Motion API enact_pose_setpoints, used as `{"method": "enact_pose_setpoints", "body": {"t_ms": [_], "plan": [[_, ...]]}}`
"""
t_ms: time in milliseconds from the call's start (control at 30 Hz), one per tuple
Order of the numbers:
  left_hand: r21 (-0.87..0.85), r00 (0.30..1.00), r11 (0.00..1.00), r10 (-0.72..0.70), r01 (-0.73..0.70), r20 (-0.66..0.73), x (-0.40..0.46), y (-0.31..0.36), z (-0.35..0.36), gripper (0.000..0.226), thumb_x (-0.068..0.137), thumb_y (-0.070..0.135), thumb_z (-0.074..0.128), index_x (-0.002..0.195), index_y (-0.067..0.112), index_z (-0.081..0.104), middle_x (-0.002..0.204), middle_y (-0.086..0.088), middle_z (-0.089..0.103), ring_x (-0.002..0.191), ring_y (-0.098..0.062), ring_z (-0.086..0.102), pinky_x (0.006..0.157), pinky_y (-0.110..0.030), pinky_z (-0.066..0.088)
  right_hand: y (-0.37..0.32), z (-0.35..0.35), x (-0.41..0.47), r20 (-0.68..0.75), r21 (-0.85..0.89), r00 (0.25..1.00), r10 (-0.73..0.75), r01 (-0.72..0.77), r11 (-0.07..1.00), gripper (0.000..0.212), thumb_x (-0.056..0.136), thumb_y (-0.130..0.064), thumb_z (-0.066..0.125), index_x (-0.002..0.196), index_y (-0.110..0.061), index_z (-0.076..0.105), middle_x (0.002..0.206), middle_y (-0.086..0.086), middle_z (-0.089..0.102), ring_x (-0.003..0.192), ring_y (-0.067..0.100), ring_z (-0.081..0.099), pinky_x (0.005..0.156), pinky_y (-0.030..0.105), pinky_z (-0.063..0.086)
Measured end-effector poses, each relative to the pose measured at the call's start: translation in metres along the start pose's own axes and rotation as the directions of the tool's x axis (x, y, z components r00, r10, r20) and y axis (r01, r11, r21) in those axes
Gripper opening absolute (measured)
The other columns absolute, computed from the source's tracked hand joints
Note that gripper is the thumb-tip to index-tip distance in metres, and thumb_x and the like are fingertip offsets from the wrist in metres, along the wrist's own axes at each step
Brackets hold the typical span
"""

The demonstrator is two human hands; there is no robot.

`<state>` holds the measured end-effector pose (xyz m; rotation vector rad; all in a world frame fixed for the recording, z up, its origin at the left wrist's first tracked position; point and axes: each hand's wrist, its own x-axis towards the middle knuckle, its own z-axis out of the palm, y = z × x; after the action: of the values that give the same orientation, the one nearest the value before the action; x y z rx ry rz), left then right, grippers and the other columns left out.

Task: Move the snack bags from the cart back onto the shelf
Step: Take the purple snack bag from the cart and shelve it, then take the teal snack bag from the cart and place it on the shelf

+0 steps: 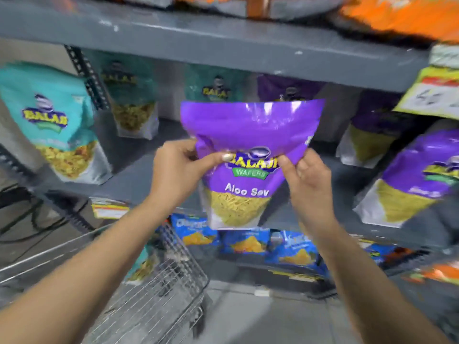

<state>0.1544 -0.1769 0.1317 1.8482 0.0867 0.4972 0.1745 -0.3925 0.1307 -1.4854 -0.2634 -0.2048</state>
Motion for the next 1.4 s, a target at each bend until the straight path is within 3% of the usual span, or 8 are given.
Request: {"method": "enact_pose_setpoints", "body": {"t_ms": [300,467,700,933,1067,1167,1267,1400], "plan": [[0.072,0.993,0.995,0.058,-0.066,0.106,0.081,-0.005,0.145,0.060,0.055,0.069,0.073,0.051,0.011,0.058,0.049,-0.009,0.047,0.052,-0.013,0.033,0.049,-0.036,0.033,0.031,-0.098,0.094,-0.192,-0.160,0.981,-0.015,-0.017,0.987,0.039,0.089,0.006,0.057,0.068,-0.023,0.041,0.048,-0.027,0.060,0.052,-0.013,0.054,0.059,0.004,0.042],[-0.107,0.965,0.972,-0.187,0.209,0.184,0.078,-0.029,0.166,0.058,0.053,0.061,0.080,0.085,0.012,0.078,0.085,-0.011,0.080,0.080,-0.021,0.075,0.081,-0.051,0.060,0.076,-0.109,0.089,-0.251,-0.291,0.963,-0.093,0.017,0.956,0.013,0.088,-0.017,0.067,0.091,-0.023,0.056,0.086,-0.020,0.071,0.086,0.000,0.063,0.090,0.031,0.052],[0.071,0.990,0.993,-0.089,0.097,-0.113,-0.001,-0.077,0.058,0.022,0.081,0.029,0.075,0.101,0.020,0.074,0.112,0.006,0.064,0.110,-0.012,0.062,0.096,-0.034,0.049,0.077,-0.036,-0.007,-0.180,-0.705,0.825,-0.535,0.271,0.656,0.073,0.079,-0.027,0.078,0.137,0.000,0.043,0.144,0.019,0.041,0.136,0.030,0.037,0.117,0.042,0.028],[0.397,0.788,0.701,-0.606,0.592,-0.106,-0.120,-0.196,-0.137,0.014,0.082,0.025,0.074,0.069,0.026,0.073,0.072,-0.004,0.073,0.071,-0.024,0.070,0.066,-0.024,0.050,0.163,0.134,-0.104,0.455,-0.464,0.886,-0.088,0.320,0.826,0.031,0.080,-0.032,0.072,0.106,-0.015,0.071,0.127,-0.003,0.056,0.111,-0.006,0.051,0.099,0.002,0.032],[0.737,0.491,0.309,-0.871,0.601,-0.035,-0.170,-0.257,-0.186,0.040,0.079,0.055,0.068,0.093,0.018,0.073,0.092,-0.005,0.072,0.102,-0.025,0.069,0.079,-0.026,0.048,0.249,0.211,-0.132,0.643,-0.603,0.702,0.305,0.219,0.767,0.026,0.076,-0.037,0.073,0.092,-0.016,0.073,0.098,0.005,0.069,0.090,0.021,0.066,0.083,0.031,0.052],[0.575,0.400,0.326,-0.916,0.751,-0.004,-0.191,-0.319,-0.199,0.097,0.033,0.082,0.074,0.107,0.021,0.062,0.083,0.007,0.068,0.081,-0.005,0.067,0.073,-0.020,0.044,0.305,0.247,-0.136,0.506,-0.703,0.704,0.497,0.003,0.711,0.052,0.068,-0.027,0.078,0.117,-0.025,0.060,0.109,0.005,0.068,0.097,0.025,0.067,0.086,0.038,0.055],[0.237,0.486,0.466,-0.873,0.853,-0.034,-0.185,-0.331,-0.175,0.063,0.085,0.019,0.072,0.139,0.003,0.043,0.138,-0.016,0.058,0.116,-0.024,0.062,0.087,-0.032,0.045,0.352,0.269,-0.134,0.406,-0.636,0.709,0.577,-0.234,0.735,0.075,0.066,-0.034,0.077,0.133,-0.019,0.046,0.124,0.005,0.061,0.109,0.023,0.061,0.100,0.041,0.051],[-0.108,0.474,0.549,-0.792,0.829,-0.384,-0.177,-0.330,-0.151,0.029,0.090,0.020,0.067,0.112,0.003,0.068,0.100,-0.009,0.069,0.086,-0.018,0.060,0.072,-0.027,0.044,0.356,0.283,-0.139,0.356,-0.606,0.710,0.607,-0.319,0.729,0.031,0.079,-0.017,0.074,0.109,-0.008,0.068,0.097,0.005,0.071,0.083,0.018,0.062,0.073,0.017,0.052]]}}
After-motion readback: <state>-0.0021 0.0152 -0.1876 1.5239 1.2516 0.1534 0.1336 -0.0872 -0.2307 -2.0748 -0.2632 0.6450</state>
